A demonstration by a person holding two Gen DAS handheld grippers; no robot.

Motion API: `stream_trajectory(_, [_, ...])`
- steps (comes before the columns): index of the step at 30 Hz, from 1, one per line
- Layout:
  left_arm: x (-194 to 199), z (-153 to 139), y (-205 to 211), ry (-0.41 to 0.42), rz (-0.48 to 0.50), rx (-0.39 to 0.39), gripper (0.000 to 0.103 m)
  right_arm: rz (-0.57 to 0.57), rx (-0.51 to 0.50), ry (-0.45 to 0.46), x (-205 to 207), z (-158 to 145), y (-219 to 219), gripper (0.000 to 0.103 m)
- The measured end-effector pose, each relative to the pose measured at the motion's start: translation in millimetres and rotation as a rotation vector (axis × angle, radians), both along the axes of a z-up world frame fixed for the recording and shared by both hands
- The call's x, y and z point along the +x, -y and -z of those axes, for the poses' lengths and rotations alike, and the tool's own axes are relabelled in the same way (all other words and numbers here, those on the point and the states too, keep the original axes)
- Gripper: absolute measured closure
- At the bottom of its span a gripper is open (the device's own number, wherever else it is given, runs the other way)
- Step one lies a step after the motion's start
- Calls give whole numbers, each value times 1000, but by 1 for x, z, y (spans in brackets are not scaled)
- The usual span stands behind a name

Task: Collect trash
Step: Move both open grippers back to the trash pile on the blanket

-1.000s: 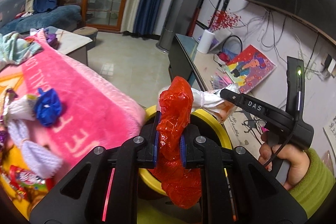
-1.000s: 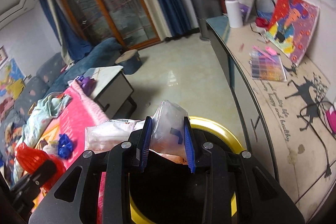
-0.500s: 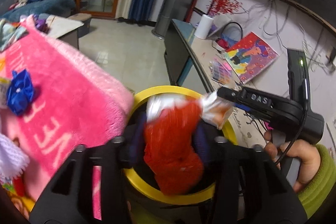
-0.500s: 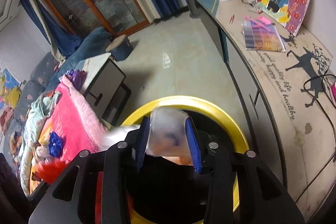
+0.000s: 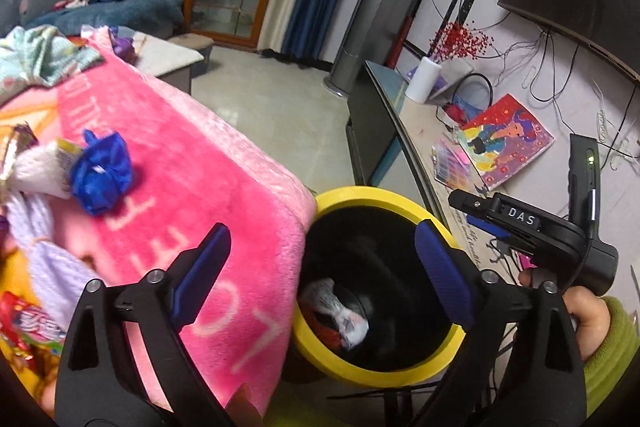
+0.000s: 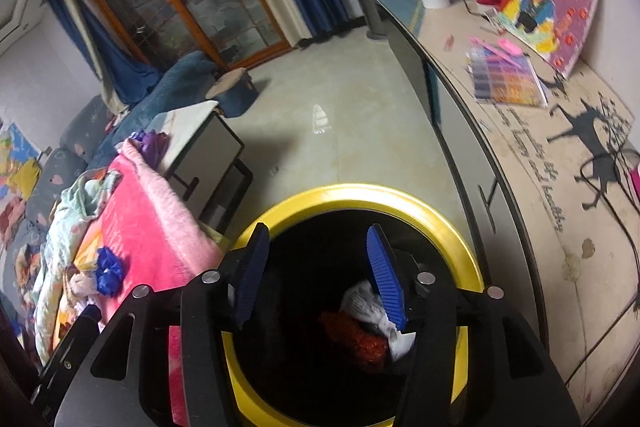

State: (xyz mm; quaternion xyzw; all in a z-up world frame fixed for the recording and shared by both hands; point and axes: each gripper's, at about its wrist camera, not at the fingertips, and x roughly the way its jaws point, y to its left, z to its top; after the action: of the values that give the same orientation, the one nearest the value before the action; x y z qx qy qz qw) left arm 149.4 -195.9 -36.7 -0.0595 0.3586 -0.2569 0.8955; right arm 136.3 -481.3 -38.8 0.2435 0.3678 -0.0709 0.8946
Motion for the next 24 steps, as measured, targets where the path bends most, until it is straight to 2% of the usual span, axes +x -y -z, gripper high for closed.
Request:
stream_trajectory(5, [-3,-11,-16,24,-42,3,13,-73,-16,60,-4,-21,-23,42])
stream_trajectory(15, [-13,-25,-56,56,-142,1,11,-209,-64,175,-18,-60,-70,34])
stream_trajectory(24, [-25,-36,-110,91,-289,0,11,-341,-108,236,-30,-73,-118,30])
